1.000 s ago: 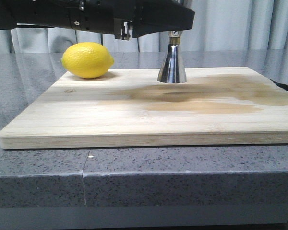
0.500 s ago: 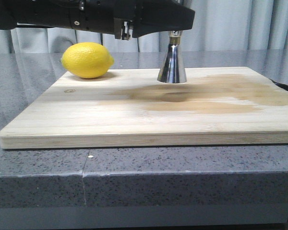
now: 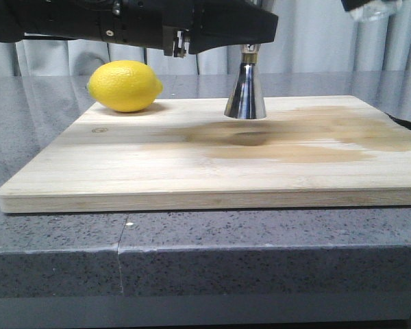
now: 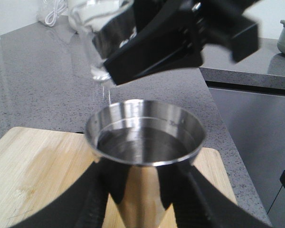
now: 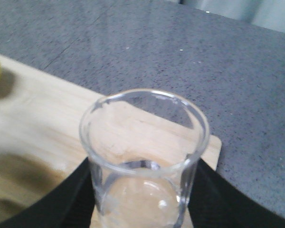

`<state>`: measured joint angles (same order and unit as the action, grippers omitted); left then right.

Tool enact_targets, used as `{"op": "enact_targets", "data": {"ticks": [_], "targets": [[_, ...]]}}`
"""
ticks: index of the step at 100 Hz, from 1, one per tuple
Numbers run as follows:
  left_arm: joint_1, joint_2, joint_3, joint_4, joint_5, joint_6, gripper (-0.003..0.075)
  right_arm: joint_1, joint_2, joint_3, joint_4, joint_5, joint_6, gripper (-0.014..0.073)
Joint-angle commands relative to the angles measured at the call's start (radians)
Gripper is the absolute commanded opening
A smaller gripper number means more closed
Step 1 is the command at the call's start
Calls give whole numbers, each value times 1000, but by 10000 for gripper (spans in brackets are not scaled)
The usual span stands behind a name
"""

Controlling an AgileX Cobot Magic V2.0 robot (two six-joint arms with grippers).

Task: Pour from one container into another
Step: 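Tilt the beaker upright and carry it back toward its spot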

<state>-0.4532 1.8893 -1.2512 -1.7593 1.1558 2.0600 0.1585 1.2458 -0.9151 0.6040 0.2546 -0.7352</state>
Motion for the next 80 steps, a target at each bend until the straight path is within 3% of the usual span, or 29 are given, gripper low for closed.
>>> {"op": "enact_targets", "data": {"ticks": [1,25,45,66,80], "targets": [[-5,-52,-33,-81,59,-6,208,15,-33,42,108,-238,-8,286],[-5,-52,-33,-81,59,-6,208,128,-9,169,133,-491,5,286],[-5,-52,-33,-81,59,-6,208,152,75,197,116,-642,208,286],[-5,-52,-33,-81,59,-6,208,168,171,198,-151,-713,490,286],[-5,-52,-33,-81,59,-6,208,170,229,198,-230,-787,548,286]]}}
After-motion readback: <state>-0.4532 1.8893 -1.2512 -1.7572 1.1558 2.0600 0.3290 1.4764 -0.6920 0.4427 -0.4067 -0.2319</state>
